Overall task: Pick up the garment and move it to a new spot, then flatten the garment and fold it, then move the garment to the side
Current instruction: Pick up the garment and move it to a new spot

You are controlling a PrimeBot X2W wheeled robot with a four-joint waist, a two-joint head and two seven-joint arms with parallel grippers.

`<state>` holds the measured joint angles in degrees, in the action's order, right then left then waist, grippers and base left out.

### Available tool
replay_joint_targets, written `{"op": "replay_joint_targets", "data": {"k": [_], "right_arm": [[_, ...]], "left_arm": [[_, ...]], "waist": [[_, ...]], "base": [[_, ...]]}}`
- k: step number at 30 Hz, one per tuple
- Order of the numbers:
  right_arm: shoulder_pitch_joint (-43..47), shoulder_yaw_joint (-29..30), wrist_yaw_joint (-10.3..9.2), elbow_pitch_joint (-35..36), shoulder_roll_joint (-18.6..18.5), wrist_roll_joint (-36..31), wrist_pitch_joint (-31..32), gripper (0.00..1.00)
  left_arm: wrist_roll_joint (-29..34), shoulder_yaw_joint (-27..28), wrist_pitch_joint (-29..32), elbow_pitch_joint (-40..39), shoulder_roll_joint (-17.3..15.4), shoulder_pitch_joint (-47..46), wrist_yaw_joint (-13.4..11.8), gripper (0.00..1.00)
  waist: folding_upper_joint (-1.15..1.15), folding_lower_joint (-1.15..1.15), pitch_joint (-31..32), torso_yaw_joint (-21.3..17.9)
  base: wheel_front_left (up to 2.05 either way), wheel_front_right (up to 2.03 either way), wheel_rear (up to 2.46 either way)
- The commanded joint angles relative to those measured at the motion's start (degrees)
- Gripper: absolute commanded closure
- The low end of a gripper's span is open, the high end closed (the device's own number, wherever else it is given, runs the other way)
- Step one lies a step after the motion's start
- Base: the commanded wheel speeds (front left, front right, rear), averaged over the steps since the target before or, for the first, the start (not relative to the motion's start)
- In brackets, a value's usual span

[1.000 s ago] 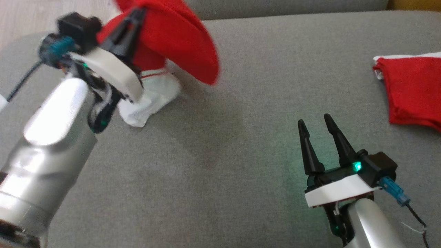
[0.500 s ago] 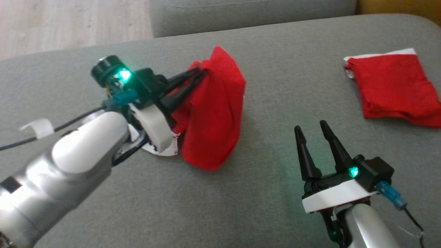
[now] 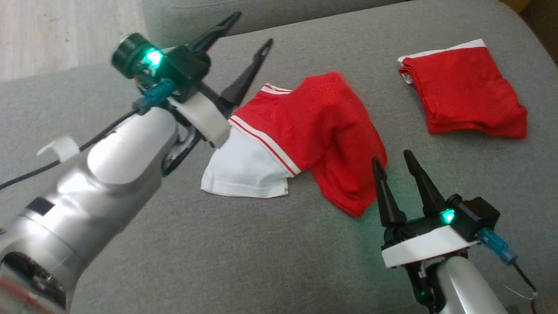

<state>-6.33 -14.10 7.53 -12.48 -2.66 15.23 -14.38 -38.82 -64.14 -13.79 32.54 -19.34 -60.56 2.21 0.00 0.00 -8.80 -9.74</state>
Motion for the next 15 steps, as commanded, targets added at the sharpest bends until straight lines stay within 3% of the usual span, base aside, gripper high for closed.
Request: {"op": "replay_joint_targets", "data": {"k": [1,7,15], "right_arm": [[-1.1,-1.0,-0.04,2.2,-0.2,0.2,-0.6,0.00],[-1.1,3.0,-0.04,2.5,-0.2,-1.3,-0.6,0.00],[-0.5,8.8,-0.04,2.8,-0.2,-5.6,-0.6,0.00]], "left_arm": [[0.3,2.8,-0.7,-0.5,-2.0,-2.3,-0.3,0.00],[-0.4,7.3,-1.2,-0.6,-5.4,3.6,-2.7,0.00],[-0.5,23.4,-1.2,-15.0,-8.8,23.1,-11.8,0.00]], "waist": [[0.00,0.00,0.2,0.5],[0.00,0.00,1.9,4.1],[0.00,0.00,4.2,10.0]], "base": [[0.00,0.00,0.00],[0.00,0.00,0.00],[0.00,0.00,0.00]]}}
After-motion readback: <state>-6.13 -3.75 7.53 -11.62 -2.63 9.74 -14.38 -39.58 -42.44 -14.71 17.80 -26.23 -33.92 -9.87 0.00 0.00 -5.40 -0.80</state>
